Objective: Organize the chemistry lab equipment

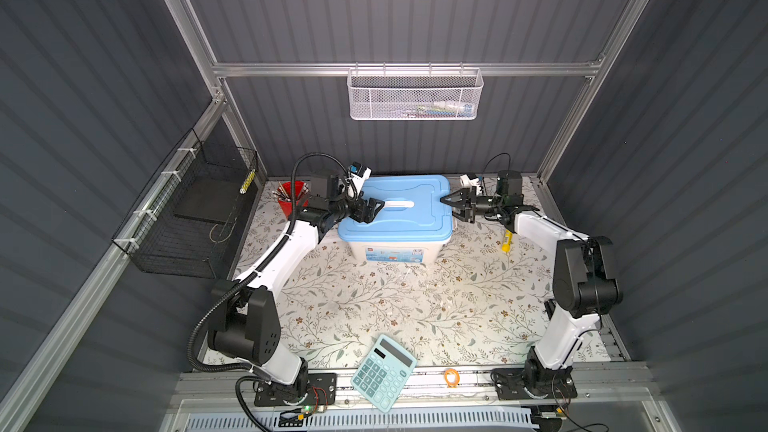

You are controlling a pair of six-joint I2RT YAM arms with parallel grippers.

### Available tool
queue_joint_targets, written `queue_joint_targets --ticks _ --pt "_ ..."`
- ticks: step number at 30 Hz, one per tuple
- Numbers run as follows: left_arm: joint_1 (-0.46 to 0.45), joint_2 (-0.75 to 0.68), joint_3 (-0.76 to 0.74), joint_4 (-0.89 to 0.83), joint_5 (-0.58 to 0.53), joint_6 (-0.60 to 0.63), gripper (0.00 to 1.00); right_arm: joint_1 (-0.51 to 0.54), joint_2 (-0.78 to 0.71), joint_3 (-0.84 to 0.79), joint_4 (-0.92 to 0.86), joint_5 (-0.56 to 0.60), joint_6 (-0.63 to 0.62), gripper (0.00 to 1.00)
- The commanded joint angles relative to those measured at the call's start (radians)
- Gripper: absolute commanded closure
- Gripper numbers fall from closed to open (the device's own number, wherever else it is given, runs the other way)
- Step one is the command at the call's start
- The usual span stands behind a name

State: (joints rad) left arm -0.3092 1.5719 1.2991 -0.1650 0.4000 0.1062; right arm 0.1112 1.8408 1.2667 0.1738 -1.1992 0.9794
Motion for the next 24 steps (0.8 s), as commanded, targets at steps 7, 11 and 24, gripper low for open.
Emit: queue_joint_targets --ticks 7,11,24 --pt "-0.013 0.02 0.042 -0.011 0.011 0.024 0.17 -0.023 -0.029 0.053 -0.168 0.029 -0.156 0.59" --pt "-0.018 0.023 0.043 -0.011 0.012 0.024 0.17 -0.034 -0.042 0.053 -0.238 0.054 -0.214 0.58" --pt "-0.035 0.032 0.048 -0.014 0.004 0.031 0.17 -0.039 -0.068 0.105 -0.455 0.153 -0.386 0.55"
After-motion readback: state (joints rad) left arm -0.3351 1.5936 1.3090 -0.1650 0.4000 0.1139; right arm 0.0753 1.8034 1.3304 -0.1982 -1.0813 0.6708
